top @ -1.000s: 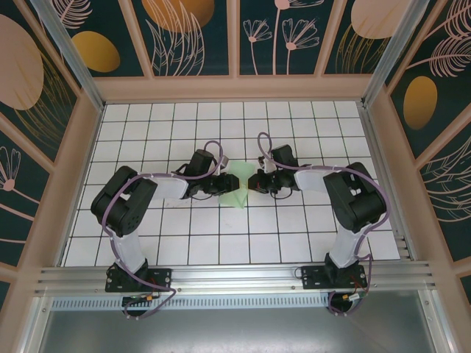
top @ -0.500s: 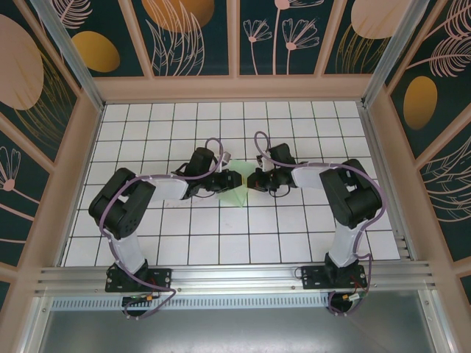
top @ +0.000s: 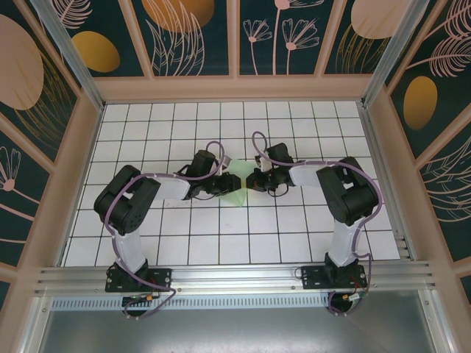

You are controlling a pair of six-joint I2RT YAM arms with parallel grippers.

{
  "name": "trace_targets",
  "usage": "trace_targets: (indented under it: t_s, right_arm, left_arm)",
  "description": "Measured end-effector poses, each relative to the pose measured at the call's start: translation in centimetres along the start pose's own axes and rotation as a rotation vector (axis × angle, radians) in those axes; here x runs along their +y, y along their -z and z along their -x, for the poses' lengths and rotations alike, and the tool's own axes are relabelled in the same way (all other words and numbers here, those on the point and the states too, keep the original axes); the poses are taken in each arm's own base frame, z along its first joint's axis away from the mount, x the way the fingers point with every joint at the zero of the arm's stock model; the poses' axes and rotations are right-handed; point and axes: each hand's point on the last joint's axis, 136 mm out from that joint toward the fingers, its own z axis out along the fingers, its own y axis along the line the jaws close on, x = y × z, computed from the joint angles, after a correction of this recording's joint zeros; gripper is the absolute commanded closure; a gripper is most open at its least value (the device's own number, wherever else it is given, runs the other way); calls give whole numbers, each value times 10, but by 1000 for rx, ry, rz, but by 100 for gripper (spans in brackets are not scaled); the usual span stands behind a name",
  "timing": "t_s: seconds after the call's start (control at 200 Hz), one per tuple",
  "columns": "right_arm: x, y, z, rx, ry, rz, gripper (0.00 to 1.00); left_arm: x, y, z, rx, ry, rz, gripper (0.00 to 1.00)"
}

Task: Fold a paper plane with a square sheet of paper (pick it up from the middle)
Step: Fold the triangle a second time at the center of the table.

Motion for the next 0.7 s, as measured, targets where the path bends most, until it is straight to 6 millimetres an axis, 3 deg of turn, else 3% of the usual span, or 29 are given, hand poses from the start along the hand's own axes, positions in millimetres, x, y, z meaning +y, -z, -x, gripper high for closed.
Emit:
trace_targets:
  t_s: [0.701]
  right_arm:
    - [-3, -4, -1, 8, 6, -12, 93]
  left_arm:
    - [12, -4, -6, 26, 27, 30, 72]
